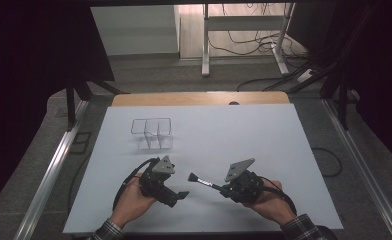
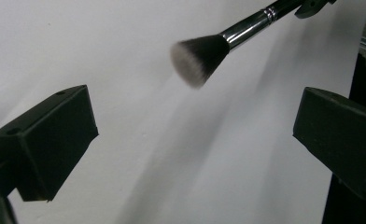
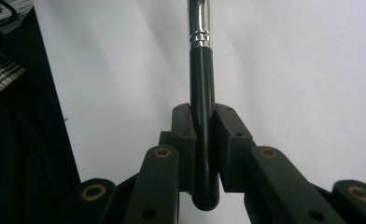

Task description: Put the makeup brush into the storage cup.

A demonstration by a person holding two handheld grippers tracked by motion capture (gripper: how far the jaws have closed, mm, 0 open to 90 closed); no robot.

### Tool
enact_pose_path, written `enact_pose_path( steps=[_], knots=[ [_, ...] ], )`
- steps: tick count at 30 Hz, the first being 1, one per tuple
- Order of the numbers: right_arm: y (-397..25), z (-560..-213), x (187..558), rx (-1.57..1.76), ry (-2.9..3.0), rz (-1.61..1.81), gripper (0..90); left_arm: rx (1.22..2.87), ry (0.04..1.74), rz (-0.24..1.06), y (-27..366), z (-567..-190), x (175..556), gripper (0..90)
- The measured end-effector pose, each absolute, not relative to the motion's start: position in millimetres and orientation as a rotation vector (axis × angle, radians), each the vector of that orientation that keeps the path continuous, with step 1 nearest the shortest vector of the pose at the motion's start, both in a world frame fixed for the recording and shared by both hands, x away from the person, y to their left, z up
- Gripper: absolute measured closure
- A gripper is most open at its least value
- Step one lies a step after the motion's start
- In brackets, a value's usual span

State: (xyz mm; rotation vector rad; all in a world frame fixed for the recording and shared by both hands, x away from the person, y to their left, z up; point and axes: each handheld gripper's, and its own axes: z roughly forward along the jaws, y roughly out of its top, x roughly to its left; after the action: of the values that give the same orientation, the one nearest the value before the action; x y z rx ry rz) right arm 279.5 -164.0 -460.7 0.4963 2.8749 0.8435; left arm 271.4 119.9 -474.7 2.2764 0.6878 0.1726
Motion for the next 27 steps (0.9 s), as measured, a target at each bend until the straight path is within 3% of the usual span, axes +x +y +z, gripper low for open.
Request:
enact_pose_path(
  steps=[27],
  knots=[
    [-175,-455,281,0.637,2.724,0.919,78.5,2.143,0.789,0.017,135,-482,275,0.0]
  ],
)
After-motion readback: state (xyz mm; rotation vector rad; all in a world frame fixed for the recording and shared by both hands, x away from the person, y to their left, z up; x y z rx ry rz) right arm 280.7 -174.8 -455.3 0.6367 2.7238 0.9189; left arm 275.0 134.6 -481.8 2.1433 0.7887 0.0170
